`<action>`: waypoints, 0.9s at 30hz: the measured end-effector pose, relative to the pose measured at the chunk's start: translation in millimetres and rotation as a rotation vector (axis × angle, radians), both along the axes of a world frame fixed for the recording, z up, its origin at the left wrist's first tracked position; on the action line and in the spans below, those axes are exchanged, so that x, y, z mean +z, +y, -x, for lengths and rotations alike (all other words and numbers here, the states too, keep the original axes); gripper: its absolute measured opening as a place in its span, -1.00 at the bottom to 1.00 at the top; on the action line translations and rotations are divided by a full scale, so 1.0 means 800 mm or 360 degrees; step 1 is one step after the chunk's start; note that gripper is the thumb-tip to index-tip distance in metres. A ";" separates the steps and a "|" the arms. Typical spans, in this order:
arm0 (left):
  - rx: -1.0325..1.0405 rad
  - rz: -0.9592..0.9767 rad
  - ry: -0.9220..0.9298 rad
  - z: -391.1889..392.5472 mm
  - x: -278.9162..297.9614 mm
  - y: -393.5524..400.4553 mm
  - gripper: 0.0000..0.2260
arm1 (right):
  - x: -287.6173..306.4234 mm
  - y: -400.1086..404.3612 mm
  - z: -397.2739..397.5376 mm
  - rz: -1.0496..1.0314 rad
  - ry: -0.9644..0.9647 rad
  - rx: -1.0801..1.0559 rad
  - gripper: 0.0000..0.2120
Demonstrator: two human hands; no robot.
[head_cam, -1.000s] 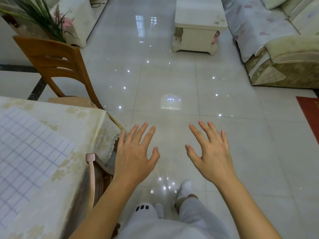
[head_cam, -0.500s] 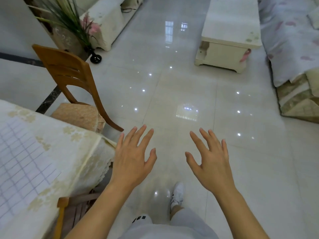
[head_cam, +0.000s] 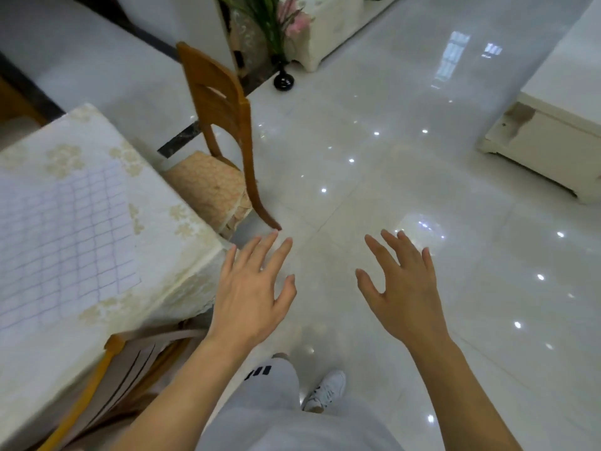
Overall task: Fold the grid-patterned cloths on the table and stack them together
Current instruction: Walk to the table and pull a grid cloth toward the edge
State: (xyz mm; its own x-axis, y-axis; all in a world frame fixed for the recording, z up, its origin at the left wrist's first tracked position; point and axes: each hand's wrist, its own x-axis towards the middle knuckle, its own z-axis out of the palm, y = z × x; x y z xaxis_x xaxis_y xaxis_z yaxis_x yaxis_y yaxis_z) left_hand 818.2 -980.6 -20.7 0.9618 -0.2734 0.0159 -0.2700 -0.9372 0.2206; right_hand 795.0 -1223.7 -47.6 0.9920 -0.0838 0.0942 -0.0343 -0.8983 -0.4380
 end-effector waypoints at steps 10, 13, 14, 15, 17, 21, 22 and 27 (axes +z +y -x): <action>0.0550 0.0076 0.0033 -0.038 -0.011 0.066 -0.48 | -0.024 0.081 -0.132 0.0019 0.0012 0.0572 -0.49; 0.0655 0.0115 0.0043 -0.063 -0.017 0.089 -0.48 | -0.024 0.104 -0.176 0.0067 0.0012 0.0674 -0.49; 0.0690 0.0130 0.0047 -0.073 -0.019 0.098 -0.48 | -0.024 0.112 -0.191 0.0079 0.0009 0.0699 -0.49; 0.0724 0.0138 0.0055 -0.084 -0.020 0.106 -0.48 | -0.022 0.120 -0.206 0.0090 0.0003 0.0718 -0.49; 0.0773 0.0143 0.0063 -0.109 -0.023 0.121 -0.47 | -0.018 0.135 -0.238 0.0120 -0.0011 0.0741 -0.49; 0.0836 0.0213 0.0048 -0.170 -0.027 0.154 -0.46 | -0.009 0.170 -0.302 0.0197 0.0025 0.0820 -0.51; 0.0842 0.0235 0.0027 -0.185 -0.027 0.162 -0.46 | -0.007 0.180 -0.318 0.0234 0.0023 0.0845 -0.52; 0.0899 0.0307 -0.0055 -0.245 -0.024 0.195 -0.49 | 0.001 0.236 -0.391 0.0293 -0.0045 0.0952 -0.53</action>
State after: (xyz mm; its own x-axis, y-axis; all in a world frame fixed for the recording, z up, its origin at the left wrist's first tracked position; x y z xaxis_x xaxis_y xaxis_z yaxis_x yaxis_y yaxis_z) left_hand 1014.0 -824.2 -39.6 0.9554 0.2915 0.0480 0.2488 -0.8817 0.4009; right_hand 1107.7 -1035.2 -46.9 0.8591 0.5053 0.0810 0.5071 -0.8192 -0.2678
